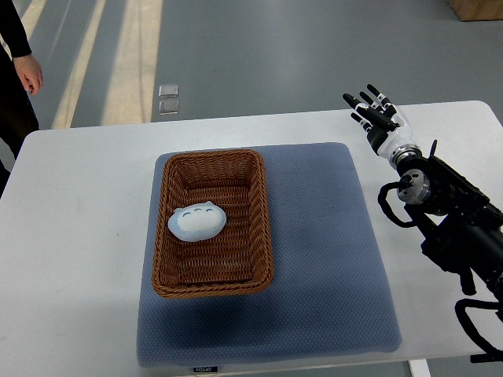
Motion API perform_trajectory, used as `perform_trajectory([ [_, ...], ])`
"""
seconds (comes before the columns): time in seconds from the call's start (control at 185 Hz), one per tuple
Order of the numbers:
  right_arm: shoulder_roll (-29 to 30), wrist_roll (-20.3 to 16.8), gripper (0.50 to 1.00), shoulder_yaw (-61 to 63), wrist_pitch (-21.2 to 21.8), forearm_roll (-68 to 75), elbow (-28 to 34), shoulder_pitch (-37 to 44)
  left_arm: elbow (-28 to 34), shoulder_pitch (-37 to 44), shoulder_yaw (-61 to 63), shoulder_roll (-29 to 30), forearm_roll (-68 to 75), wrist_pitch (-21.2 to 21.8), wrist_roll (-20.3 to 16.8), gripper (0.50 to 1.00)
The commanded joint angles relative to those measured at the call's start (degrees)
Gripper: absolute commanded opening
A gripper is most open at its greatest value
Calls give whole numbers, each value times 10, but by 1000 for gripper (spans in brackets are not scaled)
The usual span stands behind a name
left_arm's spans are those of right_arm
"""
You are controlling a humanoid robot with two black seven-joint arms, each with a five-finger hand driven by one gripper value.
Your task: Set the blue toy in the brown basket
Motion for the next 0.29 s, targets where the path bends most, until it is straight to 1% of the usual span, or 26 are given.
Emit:
perform_trajectory([
  [0.0,1,0,911,-2,0,0,-1,-1,0,0,0,0,0,0,0,1000],
  [0.281,3,4,911,-2,-1,0,0,-2,0,0,0,0,0,0,0,1000],
])
